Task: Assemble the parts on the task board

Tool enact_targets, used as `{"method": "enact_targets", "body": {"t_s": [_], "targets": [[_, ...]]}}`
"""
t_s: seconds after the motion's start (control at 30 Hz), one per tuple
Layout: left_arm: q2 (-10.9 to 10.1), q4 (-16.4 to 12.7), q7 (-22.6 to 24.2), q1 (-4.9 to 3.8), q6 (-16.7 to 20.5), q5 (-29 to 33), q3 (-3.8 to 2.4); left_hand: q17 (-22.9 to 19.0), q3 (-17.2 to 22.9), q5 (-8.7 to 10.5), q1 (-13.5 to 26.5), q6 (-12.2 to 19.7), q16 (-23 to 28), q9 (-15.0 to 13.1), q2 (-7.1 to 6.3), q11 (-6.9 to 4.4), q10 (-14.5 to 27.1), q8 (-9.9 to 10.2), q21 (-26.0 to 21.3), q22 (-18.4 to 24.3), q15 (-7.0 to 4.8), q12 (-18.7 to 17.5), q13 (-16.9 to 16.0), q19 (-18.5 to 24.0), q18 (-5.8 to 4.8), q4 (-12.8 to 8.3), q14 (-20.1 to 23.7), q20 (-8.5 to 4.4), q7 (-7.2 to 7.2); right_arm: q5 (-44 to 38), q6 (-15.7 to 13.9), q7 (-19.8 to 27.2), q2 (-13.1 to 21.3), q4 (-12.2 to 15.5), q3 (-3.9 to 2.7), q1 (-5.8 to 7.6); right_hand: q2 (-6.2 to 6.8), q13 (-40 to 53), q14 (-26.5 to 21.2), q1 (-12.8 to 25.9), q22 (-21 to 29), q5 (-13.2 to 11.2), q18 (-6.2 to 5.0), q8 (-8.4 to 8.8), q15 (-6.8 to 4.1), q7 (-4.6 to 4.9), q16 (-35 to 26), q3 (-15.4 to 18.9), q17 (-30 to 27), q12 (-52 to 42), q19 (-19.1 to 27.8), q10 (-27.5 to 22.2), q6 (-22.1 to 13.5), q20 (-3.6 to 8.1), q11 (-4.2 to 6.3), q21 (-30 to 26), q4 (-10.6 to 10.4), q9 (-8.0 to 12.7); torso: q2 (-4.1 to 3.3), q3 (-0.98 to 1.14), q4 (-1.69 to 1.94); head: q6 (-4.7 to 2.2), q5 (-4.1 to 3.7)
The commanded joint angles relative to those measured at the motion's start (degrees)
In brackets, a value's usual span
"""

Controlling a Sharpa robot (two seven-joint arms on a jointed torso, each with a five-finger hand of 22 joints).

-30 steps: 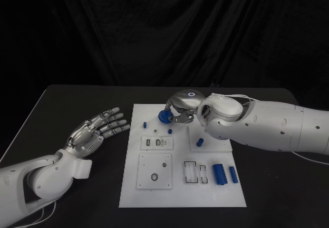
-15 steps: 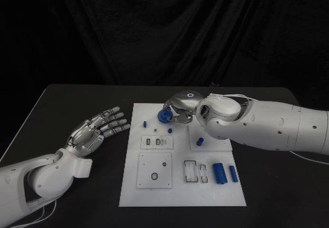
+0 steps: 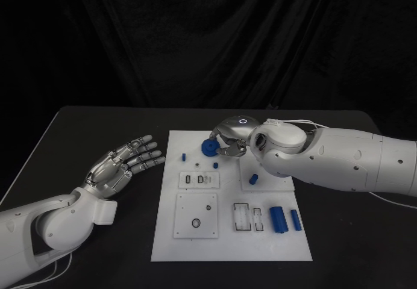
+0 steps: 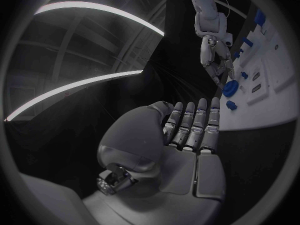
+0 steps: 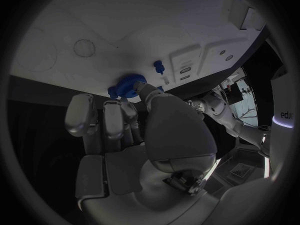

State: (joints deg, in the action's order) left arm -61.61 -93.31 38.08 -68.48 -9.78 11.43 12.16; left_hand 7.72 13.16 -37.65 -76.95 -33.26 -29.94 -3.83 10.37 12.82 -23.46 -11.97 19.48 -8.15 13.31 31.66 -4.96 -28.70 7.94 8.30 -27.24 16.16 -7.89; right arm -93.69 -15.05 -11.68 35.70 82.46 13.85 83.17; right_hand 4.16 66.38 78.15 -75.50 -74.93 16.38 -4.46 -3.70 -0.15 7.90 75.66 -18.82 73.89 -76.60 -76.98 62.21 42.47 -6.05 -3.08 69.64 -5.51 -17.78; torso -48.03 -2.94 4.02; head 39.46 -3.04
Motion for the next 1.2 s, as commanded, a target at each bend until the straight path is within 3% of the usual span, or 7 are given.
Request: {"method": "enact_targets", "body": {"t_s": [0.03, 0.43, 0.77, 0.87, 0.9, 1.2], "targets": [[0.0, -0.1, 0.3, 0.11, -0.9, 0.2, -0.04, 0.0, 0.3, 0.19, 0.6, 0.1, -0.3, 0.0, -0.14, 0.57, 0.0, 0.3, 0.3, 0.1, 0.21, 0.3, 0.1, 0.4, -0.99, 0.0, 0.0, 0.21, -0.42, -0.3, 0.9, -1.5, 0.2, 0.1, -0.02, -0.18, -0.04, 0.0, -0.5, -0.8, -8.2, 0.3, -0.60, 0.17, -0.01, 0.02, -0.4, 0.1, -0.1, 0.3, 0.5, -0.5, -0.5, -0.08, 0.00, -0.2, 0.4, 0.1, 0.01, 0.02, -0.01, 0.04, 0.03], [0.0, 0.0, 0.3, 0.12, -1.0, 0.2, -0.04, 0.0, 0.3, 0.19, 0.6, 0.1, -0.3, 0.0, -0.14, 0.57, 0.0, 0.3, 0.3, 0.1, 0.21, 0.3, 0.1, 0.4, -0.99, 0.0, 0.0, 0.21, -0.42, -0.3, 2.5, -1.4, 0.7, 0.7, -0.02, -0.32, -0.27, 0.3, -0.5, -0.6, -8.3, 0.2, -0.57, -0.21, 0.03, 0.06, -0.4, 0.0, -0.1, 0.0, 0.4, 0.0, 0.2, -0.12, -0.05, -0.2, 0.2, 0.4, 0.00, -0.01, -0.02, 0.17, 0.02], [-0.1, -0.1, 0.2, 0.12, -0.9, 0.2, -0.04, 0.0, 0.5, 0.24, 0.7, 0.1, -0.3, 0.0, -0.17, 0.60, 0.0, 0.3, 0.3, 0.1, 0.22, 0.3, 0.1, 0.4, -1.01, -0.1, 0.1, 0.20, -0.45, -0.3, 4.5, -1.9, 1.6, 1.0, -0.02, -0.48, -0.98, 1.5, 0.3, 0.8, -8.7, 0.0, -0.32, -2.53, 0.21, 0.27, 0.3, 0.2, 0.5, -1.0, -0.6, 1.9, 7.9, -0.25, -0.36, 0.7, -0.9, 0.7, 0.00, -0.01, -0.01, 0.43, 0.09], [-0.1, -0.2, 0.2, 0.12, -1.0, 0.2, -0.04, 0.0, 0.5, 0.24, 0.7, 0.1, -0.3, 0.0, -0.17, 0.60, 0.0, 0.3, 0.3, 0.1, 0.22, 0.3, 0.1, 0.4, -1.01, -0.1, 0.1, 0.20, -0.45, -0.3, 4.8, -2.1, 2.0, 1.1, -0.01, -0.54, -1.10, 1.6, 0.4, 0.9, -8.8, 0.0, -0.26, -2.65, 0.24, 0.23, 0.4, 0.2, 0.6, -1.1, -0.8, 2.1, 8.4, -0.28, -0.39, 0.9, -1.0, 0.7, 0.00, -0.01, 0.01, 0.42, 0.07], [-0.1, -0.2, 0.2, 0.12, -1.0, 0.2, -0.04, 0.0, 0.7, 0.25, 0.8, -0.1, -0.3, 0.0, -0.15, 0.64, -0.1, 0.3, 0.3, 0.1, 0.22, 0.4, 0.0, 0.5, -1.02, -0.1, 0.1, 0.20, -0.50, -0.3, 4.7, -2.1, 2.3, 1.2, -0.01, -0.57, -1.31, 1.9, 0.6, 1.2, -8.9, -0.1, -0.20, -3.67, 0.36, -0.05, 0.5, 0.4, 0.8, -1.4, -1.0, 2.6, 10.9, -0.36, -0.59, 1.1, -1.2, 0.2, 0.00, -0.01, 0.01, 0.42, 0.07], [-0.3, -0.2, 0.2, 0.13, -1.1, 0.2, -0.04, 0.0, 0.8, 0.26, 0.9, -0.2, -0.4, -0.1, -0.14, 0.70, -0.1, 0.2, 0.3, 0.1, 0.23, 0.4, 0.0, 0.5, -1.02, -0.1, 0.1, 0.19, -0.55, -0.3, 3.0, -2.1, 4.1, 2.0, -0.01, -0.63, -1.40, 2.3, 0.8, 1.2, -9.0, -0.2, -0.14, -4.34, 0.30, -0.36, 0.7, 0.7, 0.9, -1.7, -1.3, 3.2, 12.7, -0.38, -0.47, 1.4, -1.0, -0.2, 0.00, -0.02, -0.01, 0.47, 0.36]]}}
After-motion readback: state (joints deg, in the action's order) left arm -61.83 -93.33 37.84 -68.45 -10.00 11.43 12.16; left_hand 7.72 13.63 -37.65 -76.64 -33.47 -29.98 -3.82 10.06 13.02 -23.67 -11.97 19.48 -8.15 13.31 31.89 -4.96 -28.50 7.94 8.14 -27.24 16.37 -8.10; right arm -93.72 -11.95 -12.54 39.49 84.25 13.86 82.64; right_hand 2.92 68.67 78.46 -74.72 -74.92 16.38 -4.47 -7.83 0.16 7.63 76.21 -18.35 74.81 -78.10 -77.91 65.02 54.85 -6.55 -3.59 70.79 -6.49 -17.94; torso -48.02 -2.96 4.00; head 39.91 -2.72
